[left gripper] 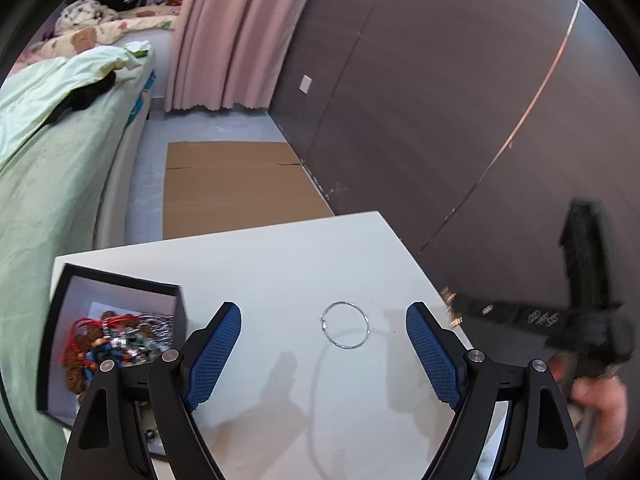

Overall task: Organize jewelry
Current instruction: 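Grasp the silver hoop ring with the left tool while the right tool holds the butterfly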

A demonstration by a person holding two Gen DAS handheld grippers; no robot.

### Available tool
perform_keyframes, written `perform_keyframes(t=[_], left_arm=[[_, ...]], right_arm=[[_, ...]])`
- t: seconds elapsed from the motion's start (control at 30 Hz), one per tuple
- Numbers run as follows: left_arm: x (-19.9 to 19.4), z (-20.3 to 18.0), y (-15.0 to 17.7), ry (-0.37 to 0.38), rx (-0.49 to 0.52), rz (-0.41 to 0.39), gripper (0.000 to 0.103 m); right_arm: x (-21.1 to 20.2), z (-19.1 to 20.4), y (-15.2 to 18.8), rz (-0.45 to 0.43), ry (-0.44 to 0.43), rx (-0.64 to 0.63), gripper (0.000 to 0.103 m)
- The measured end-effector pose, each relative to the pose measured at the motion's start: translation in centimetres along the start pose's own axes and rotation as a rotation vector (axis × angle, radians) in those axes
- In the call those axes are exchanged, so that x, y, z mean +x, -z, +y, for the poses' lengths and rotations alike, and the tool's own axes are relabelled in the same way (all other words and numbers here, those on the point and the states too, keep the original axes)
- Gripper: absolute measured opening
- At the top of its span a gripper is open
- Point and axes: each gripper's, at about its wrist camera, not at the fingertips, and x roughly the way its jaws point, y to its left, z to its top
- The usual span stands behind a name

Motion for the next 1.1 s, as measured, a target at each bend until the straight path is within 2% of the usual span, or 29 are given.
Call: perform_keyframes(t=[0.33,0.67,0.73,0.83,1.0,1.1], left_arm=[[5.3,-3.4,1.7,-0.017,0.119,0.091,0.081],[8.7,-4.6,3.0,-0.089,0.199,0.13,0.081],[9.1,-4.7,3.2,-0.103,0.212,0.137,0.077],[10.1,-4.5,3.3,-0.113,0.217,0.161,0.065],[10.6,-4.8,3.3,-0.167,0.269,0.14,0.052],[10.6,-4.6,3.3,-0.163,0.273,0.139,0.05]], right_arm=[[-3.7,-1.6,-1.0,-0.096,-0.065,0.06,0.002],[-4.2,-2.6,-1.7,-0.112,-0.09,0.083,0.002],[-4.0,-2.7,-2.0,-0.111,-0.093,0.086,0.002],[-3.9,-2.8,-2.1,-0.111,-0.094,0.092,0.002],[-3.9,-3.0,-2.2,-0.113,-0.093,0.098,0.002],[-3.8,-2.9,-2.3,-0.11,-0.087,0.095,0.002]])
